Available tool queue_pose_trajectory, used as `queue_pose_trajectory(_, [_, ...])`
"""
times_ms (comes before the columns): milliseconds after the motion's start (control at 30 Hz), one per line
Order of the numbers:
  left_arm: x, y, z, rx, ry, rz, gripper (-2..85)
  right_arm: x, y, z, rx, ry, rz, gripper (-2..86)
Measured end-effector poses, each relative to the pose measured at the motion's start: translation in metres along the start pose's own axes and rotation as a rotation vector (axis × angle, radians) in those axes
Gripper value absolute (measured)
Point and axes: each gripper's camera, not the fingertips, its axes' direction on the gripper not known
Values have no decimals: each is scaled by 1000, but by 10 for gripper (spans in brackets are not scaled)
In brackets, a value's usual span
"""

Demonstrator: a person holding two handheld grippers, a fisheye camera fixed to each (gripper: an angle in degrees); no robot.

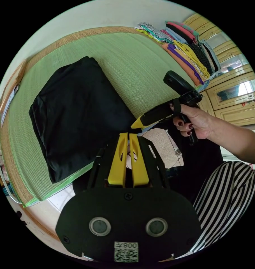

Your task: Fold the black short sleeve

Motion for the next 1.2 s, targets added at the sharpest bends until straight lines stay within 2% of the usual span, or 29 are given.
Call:
queue_pose_trajectory(167, [-34, 11, -3, 32, 55, -34, 6, 4, 0, 1, 3, -1, 8, 18])
queue_pose_trajectory(333, [-86, 39, -15, 114, 129, -173, 4, -1, 2, -3, 13, -34, -12, 15])
queue_pose_trajectory(433, [-131, 69, -22, 208, 258, -339, 5, -11, 0, -6, 12, -49, -41, 15])
queue_pose_trajectory(600, [-213, 142, -8, 472, 675, -692, 13, -34, -11, -12, 26, -88, -99, 13])
queue_pose_trajectory(700, [-242, 175, 8, 596, 828, -856, 29, -46, -18, -12, 24, -102, -126, 13])
queue_pose_trajectory(800, [-263, 192, 20, 650, 907, -958, 55, -57, -27, -14, 27, -118, -145, 13])
queue_pose_trajectory(1000, [-293, 197, 38, 666, 1026, -1036, 91, -81, -46, -12, 6, -95, -200, 13])
queue_pose_trajectory(1200, [-317, 204, 47, 734, 1086, -1122, 109, -87, -56, -16, 1, -91, -227, 14])
